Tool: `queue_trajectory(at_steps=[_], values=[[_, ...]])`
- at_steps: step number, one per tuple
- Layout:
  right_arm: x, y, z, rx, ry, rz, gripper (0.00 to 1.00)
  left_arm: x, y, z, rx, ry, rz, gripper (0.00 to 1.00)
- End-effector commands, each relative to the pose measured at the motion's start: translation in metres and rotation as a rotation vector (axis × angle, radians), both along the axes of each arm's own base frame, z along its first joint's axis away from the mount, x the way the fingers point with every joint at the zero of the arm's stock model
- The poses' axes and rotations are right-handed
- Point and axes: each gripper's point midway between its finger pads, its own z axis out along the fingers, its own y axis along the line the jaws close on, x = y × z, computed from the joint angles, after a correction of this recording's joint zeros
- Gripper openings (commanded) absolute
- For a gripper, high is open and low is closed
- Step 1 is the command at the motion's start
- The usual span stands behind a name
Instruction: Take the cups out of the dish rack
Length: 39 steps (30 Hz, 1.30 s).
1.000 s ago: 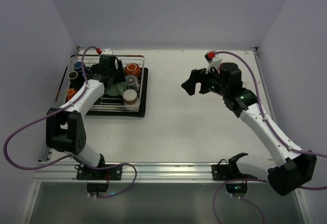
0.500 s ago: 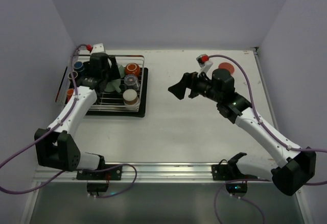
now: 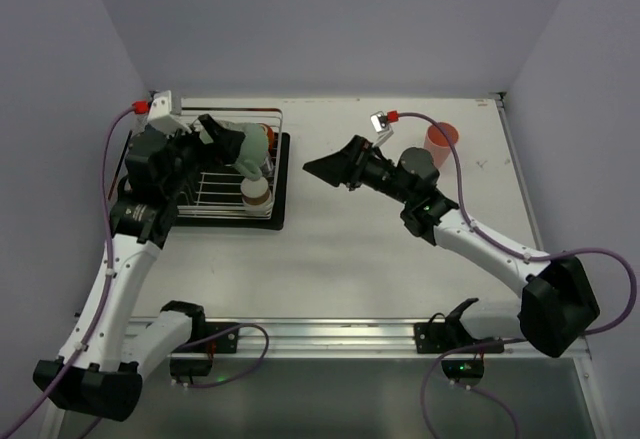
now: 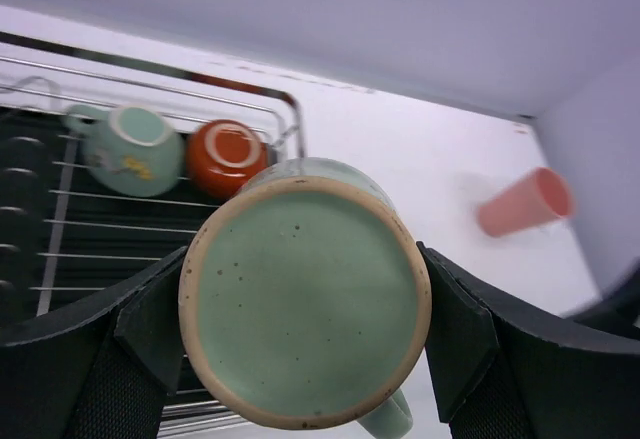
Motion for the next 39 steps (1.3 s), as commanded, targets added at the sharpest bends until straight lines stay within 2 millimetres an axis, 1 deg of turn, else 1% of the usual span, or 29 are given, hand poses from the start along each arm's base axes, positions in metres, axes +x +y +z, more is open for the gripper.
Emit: queue_trajectory(at_steps=[1, 2, 4, 7, 8, 12, 14, 16, 17, 18, 19, 21, 23, 24, 25, 26, 27, 28, 29, 30, 31, 32, 33, 34, 35, 36, 37, 38, 39], values=[[-0.005, 0.005, 0.034, 0.174, -0.04, 0.034, 0.98, -0.033, -0.058, 0.054, -0.24, -0.162, -0.314, 0.03], [-0.005, 0.006, 0.032, 0.177, -0.036, 0.036, 0.98, -0.043, -0.065, 0.058, -0.263, -0.182, -0.368, 0.03], [-0.005, 0.008, 0.035, 0.191, -0.041, 0.051, 0.98, -0.053, -0.072, 0.062, -0.32, -0.191, -0.417, 0.03], [-0.012, 0.013, 0.044, 0.22, -0.059, 0.106, 0.97, -0.069, -0.082, 0.07, -0.375, -0.228, -0.5, 0.03], [-0.012, 0.015, 0.042, 0.222, -0.049, 0.118, 0.97, -0.072, -0.086, 0.07, -0.386, -0.237, -0.53, 0.03], [-0.018, 0.024, 0.049, 0.27, -0.035, 0.184, 0.93, -0.079, -0.093, 0.065, -0.43, -0.24, -0.581, 0.03], [-0.015, 0.029, 0.046, 0.276, -0.016, 0.201, 0.92, -0.084, -0.097, 0.063, -0.462, -0.246, -0.609, 0.03], [-0.018, 0.031, 0.053, 0.314, -0.017, 0.222, 0.88, -0.086, -0.103, 0.057, -0.479, -0.234, -0.628, 0.04], [-0.018, 0.032, 0.056, 0.325, -0.018, 0.233, 0.86, -0.087, -0.105, 0.057, -0.48, -0.238, -0.639, 0.04], [-0.018, 0.034, 0.058, 0.346, -0.014, 0.246, 0.78, -0.089, -0.109, 0.056, -0.481, -0.237, -0.648, 0.04], [-0.018, 0.034, 0.063, 0.361, -0.022, 0.254, 0.73, -0.089, -0.11, 0.051, -0.485, -0.226, -0.647, 0.04], [-0.021, 0.036, 0.07, 0.398, -0.027, 0.279, 0.68, -0.088, -0.111, 0.05, -0.49, -0.237, -0.645, 0.07], [-0.021, 0.037, 0.076, 0.423, -0.033, 0.291, 0.56, -0.089, -0.112, 0.047, -0.494, -0.24, -0.642, 0.1], [-0.023, 0.036, 0.081, 0.446, -0.037, 0.303, 0.49, -0.089, -0.112, 0.046, -0.496, -0.241, -0.641, 0.14], [-0.021, 0.037, 0.079, 0.456, -0.028, 0.3, 0.42, -0.09, -0.113, 0.044, -0.499, -0.239, -0.643, 0.19], [-0.022, 0.036, 0.079, 0.469, -0.025, 0.3, 0.27, -0.089, -0.112, 0.045, -0.496, -0.245, -0.639, 0.25], [-0.023, 0.033, 0.081, 0.492, -0.033, 0.298, 0.19, -0.09, -0.111, 0.045, -0.488, -0.248, -0.635, 0.45], [-0.021, 0.031, 0.078, 0.496, -0.025, 0.277, 0.09, -0.088, -0.109, 0.043, -0.456, -0.241, -0.621, 0.55], [-0.02, 0.03, 0.076, 0.491, -0.03, 0.264, 0.05, -0.085, -0.105, 0.044, -0.435, -0.249, -0.588, 0.7], [-0.019, 0.029, 0.074, 0.483, -0.032, 0.252, 0.02, -0.083, -0.102, 0.043, -0.41, -0.247, -0.565, 0.76], [-0.018, 0.027, 0.069, 0.469, -0.03, 0.239, 0.0, -0.083, -0.098, 0.052, -0.358, -0.286, -0.548, 0.82], [-0.016, 0.027, 0.062, 0.433, -0.02, 0.226, 0.0, -0.077, -0.091, 0.043, -0.33, -0.245, -0.493, 0.85], [-0.011, 0.024, 0.057, 0.406, -0.014, 0.211, 0.0, -0.074, -0.085, 0.04, -0.289, -0.234, -0.456, 0.91], [-0.008, 0.022, 0.053, 0.378, -0.012, 0.198, 0.0, -0.072, -0.076, 0.03, -0.204, -0.188, -0.414, 0.93], [-0.009, 0.018, 0.055, 0.338, -0.061, 0.187, 0.0, -0.064, -0.064, 0.027, -0.162, -0.174, -0.333, 0.95], [0.003, 0.014, 0.036, 0.259, -0.01, 0.145, 0.0, -0.062, -0.056, 0.021, -0.12, -0.153, -0.297, 0.97], [0.009, 0.01, 0.037, 0.21, -0.023, 0.12, 0.0, -0.061, -0.048, 0.01, -0.049, -0.116, -0.268, 0.98], [0.02, 0.003, 0.011, 0.051, -0.007, 0.051, 0.0, -0.058, -0.039, 0.003, -0.013, -0.094, -0.219, 0.98], [0.03, -0.006, 0.001, -0.036, -0.01, -0.005, 0.0, -0.057, -0.034, -0.003, 0.027, -0.081, -0.209, 0.98]])
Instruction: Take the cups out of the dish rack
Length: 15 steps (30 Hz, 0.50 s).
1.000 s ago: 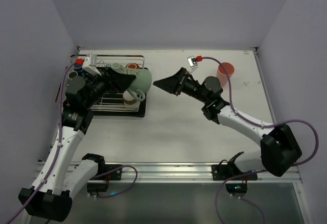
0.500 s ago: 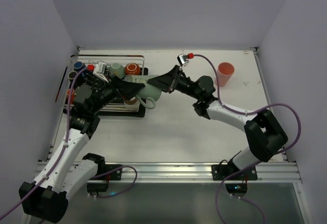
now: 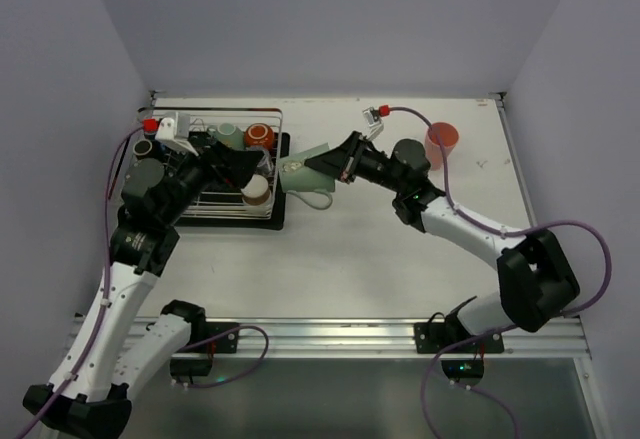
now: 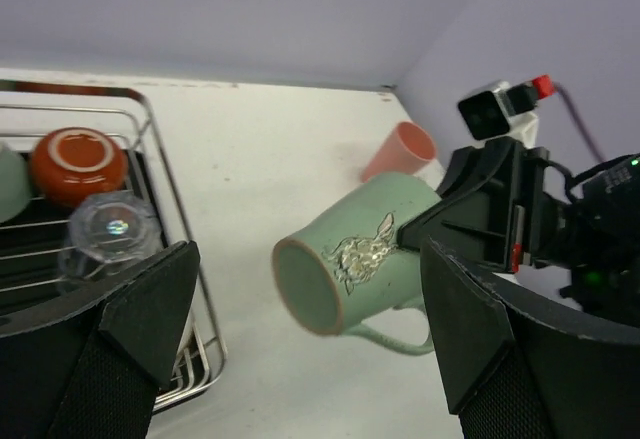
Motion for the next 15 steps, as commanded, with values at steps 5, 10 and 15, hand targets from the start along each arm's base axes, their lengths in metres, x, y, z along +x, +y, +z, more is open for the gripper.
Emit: queue_trajectory(at_steps=[5, 10, 15], values=[[0.074, -0.094, -0.034, -0.836, -0.23, -0.423, 0.0, 0.0, 0.048, -0.063, 0.29, 0.092, 0.191, 0.98], [0.132, -0.136, -0.068, -1.204, -0.23, -0.498, 0.0, 0.003, 0.063, -0.075, 0.354, 0.081, 0.259, 0.98], [0.17, -0.154, -0.096, -1.388, -0.271, -0.505, 0.0, 0.003, 0.07, -0.083, 0.366, 0.068, 0.289, 0.98]])
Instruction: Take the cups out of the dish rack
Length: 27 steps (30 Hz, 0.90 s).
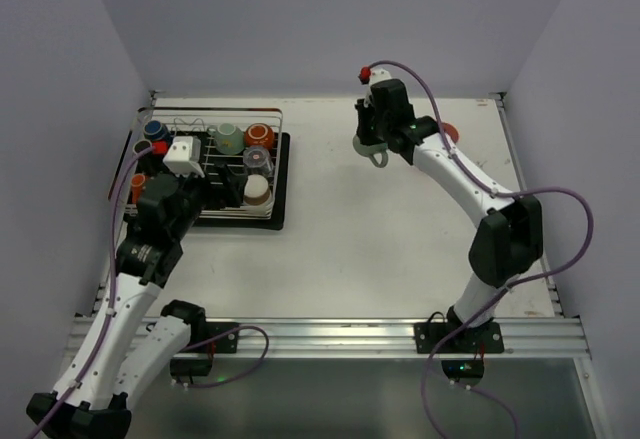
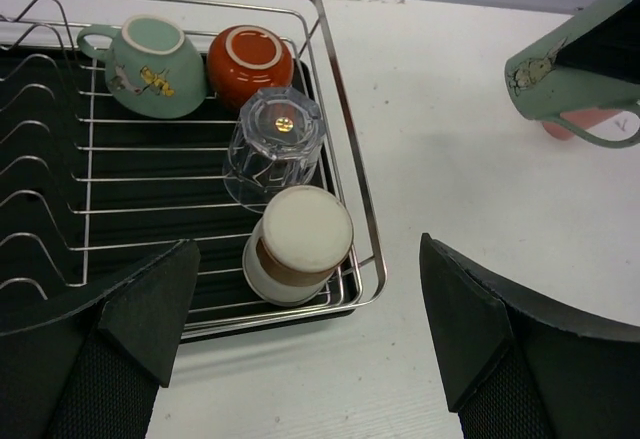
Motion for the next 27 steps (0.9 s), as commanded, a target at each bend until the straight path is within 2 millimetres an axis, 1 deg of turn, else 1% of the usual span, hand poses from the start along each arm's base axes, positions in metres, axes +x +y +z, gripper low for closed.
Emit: queue_trajectory(at_steps=[1, 2, 3, 4, 5, 7, 8, 10, 11, 14, 15, 17, 21, 25, 26, 27], values=[[0.024, -0.033, -0.024, -0.275, -0.006, -0.014, 0.0, 0.001, 0.011, 0.0, 0.05, -0.044, 0.034, 0.98], [0.03, -0.036, -0.03, -0.325, -0.01, -0.002, 0.0, 0.001, 0.009, -0.004, 0.049, -0.038, 0.028, 0.98], [0.037, -0.037, -0.03, -0.348, -0.018, 0.0, 0.0, 0.001, 0.008, -0.008, 0.055, -0.027, 0.021, 0.98], [0.042, -0.039, -0.038, -0.381, -0.012, -0.006, 0.0, 0.001, 0.007, -0.01, 0.055, -0.022, 0.015, 0.98], [0.049, -0.041, -0.052, -0.419, -0.001, 0.005, 0.0, 0.001, 0.008, -0.012, 0.057, -0.018, 0.014, 0.98], [0.056, -0.041, -0.058, -0.443, -0.001, 0.011, 0.0, 0.0, 0.008, -0.013, 0.056, -0.018, 0.015, 0.98], [0.06, -0.041, -0.066, -0.451, 0.005, 0.02, 0.0, -0.001, 0.004, -0.013, 0.05, -0.015, -0.009, 0.98], [0.064, -0.042, -0.073, -0.457, 0.009, 0.027, 0.0, 0.0, 0.002, -0.015, 0.05, -0.008, -0.017, 0.98], [0.066, -0.045, -0.081, -0.471, 0.02, 0.025, 0.0, 0.0, 0.001, -0.017, 0.05, -0.003, -0.023, 0.98], [0.07, -0.05, -0.092, -0.468, 0.03, 0.018, 0.0, 0.002, -0.003, -0.021, 0.049, 0.016, -0.038, 0.98], [0.069, -0.05, -0.1, -0.466, 0.044, 0.023, 0.0, 0.003, -0.004, -0.024, 0.047, 0.029, -0.041, 0.98], [0.07, -0.055, -0.11, -0.458, 0.053, 0.01, 0.0, 0.007, -0.009, -0.029, 0.04, 0.056, -0.06, 0.98], [0.073, -0.058, -0.117, -0.447, 0.065, 0.004, 0.01, 0.013, -0.019, -0.039, 0.028, 0.119, -0.098, 0.99], [0.072, -0.06, -0.119, -0.464, 0.067, 0.011, 0.09, 0.019, -0.02, -0.043, 0.03, 0.159, -0.09, 1.0], [0.072, -0.062, -0.119, -0.463, 0.066, 0.01, 0.16, 0.021, -0.021, -0.043, 0.025, 0.17, -0.087, 1.0], [0.072, -0.061, -0.116, -0.463, 0.061, 0.009, 0.19, 0.022, -0.021, -0.044, 0.024, 0.18, -0.083, 1.0]])
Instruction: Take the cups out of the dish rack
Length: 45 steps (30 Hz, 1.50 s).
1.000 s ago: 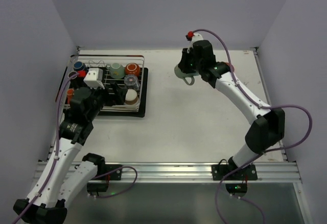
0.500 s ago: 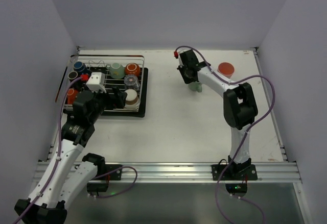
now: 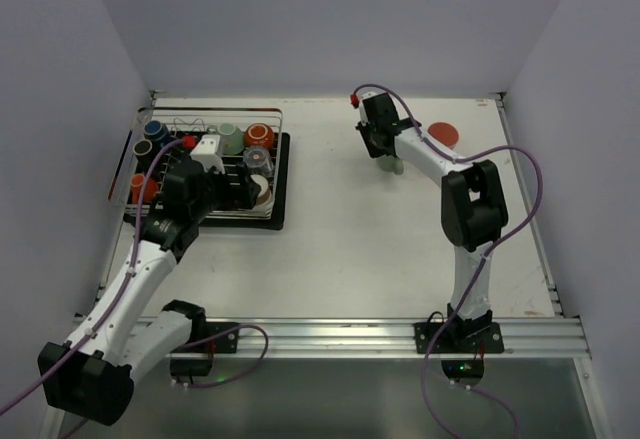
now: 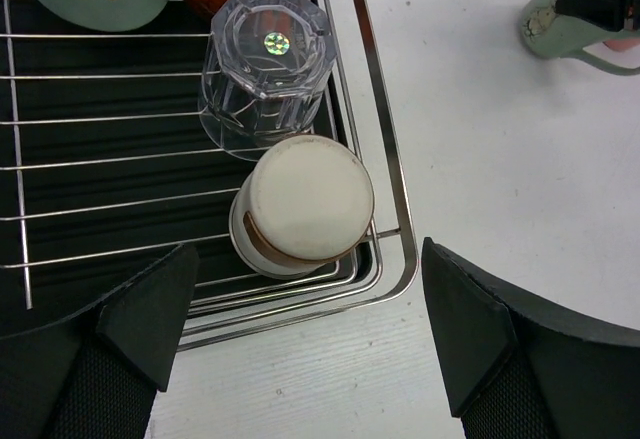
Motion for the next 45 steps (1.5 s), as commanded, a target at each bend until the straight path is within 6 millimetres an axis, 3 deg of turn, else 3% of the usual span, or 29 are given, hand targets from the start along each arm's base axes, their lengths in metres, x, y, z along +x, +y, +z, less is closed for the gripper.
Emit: queue_trajectory(at_steps=[1, 4, 6, 11, 13, 20, 21, 23, 25, 26, 28, 29, 31, 32, 37, 40, 44, 45], values=[[0.018, 0.001, 0.031, -0.006, -0.115, 0.012, 0.21, 0.007, -0.008, 0.025, -0.041, -0.029, -0.021, 1.0], [0.017, 0.0, 0.045, 0.013, -0.137, 0.006, 0.28, 0.011, -0.014, 0.02, -0.047, 0.0, -0.019, 1.0], [0.015, 0.0, 0.05, 0.023, -0.141, 0.004, 0.39, 0.016, -0.014, 0.019, -0.028, 0.006, 0.009, 1.0], [0.01, -0.002, 0.061, 0.058, -0.152, -0.008, 0.4, 0.022, -0.019, 0.011, 0.02, 0.03, 0.049, 1.0], [0.008, -0.001, 0.065, 0.078, -0.156, -0.01, 0.53, 0.023, -0.019, 0.009, 0.035, 0.036, 0.063, 1.0], [-0.009, 0.006, 0.106, 0.198, -0.195, -0.021, 0.76, 0.029, -0.015, -0.012, 0.128, 0.071, 0.153, 1.0], [-0.016, 0.01, 0.119, 0.243, -0.21, -0.019, 0.77, 0.029, -0.014, -0.013, 0.137, 0.071, 0.163, 0.99], [-0.026, 0.011, 0.121, 0.288, -0.2, -0.035, 0.77, 0.031, -0.016, -0.016, 0.147, 0.076, 0.176, 0.98], [-0.037, 0.019, 0.14, 0.38, -0.23, -0.018, 0.77, 0.034, -0.014, -0.018, 0.163, 0.07, 0.203, 0.96], [-0.046, 0.021, 0.13, 0.397, -0.204, -0.008, 0.77, 0.036, -0.014, -0.018, 0.162, 0.062, 0.21, 0.95], [-0.058, 0.03, 0.144, 0.485, -0.225, 0.022, 0.77, 0.039, -0.012, -0.021, 0.17, 0.055, 0.228, 0.93], [-0.066, 0.03, 0.134, 0.496, -0.203, 0.026, 0.77, 0.042, -0.013, -0.02, 0.165, 0.045, 0.229, 0.93], [-0.075, 0.033, 0.144, 0.542, -0.228, 0.037, 0.77, 0.045, -0.015, -0.025, 0.172, 0.053, 0.227, 0.91], [-0.081, 0.033, 0.136, 0.546, -0.21, 0.04, 0.77, 0.046, -0.015, -0.026, 0.171, 0.053, 0.228, 0.91], [-0.097, 0.04, 0.144, 0.606, -0.217, 0.071, 0.76, 0.054, -0.02, -0.037, 0.176, 0.065, 0.229, 0.87], [-0.11, 0.049, 0.159, 0.65, -0.229, 0.109, 0.77, 0.058, -0.02, -0.038, 0.18, 0.063, 0.237, 0.84], [-0.131, 0.069, 0.171, 0.707, -0.227, 0.175, 0.8, 0.062, -0.015, -0.025, 0.173, 0.015, 0.273, 0.7], [-0.14, 0.077, 0.177, 0.735, -0.227, 0.194, 0.81, 0.062, -0.013, -0.023, 0.174, 0.007, 0.281, 0.59]])
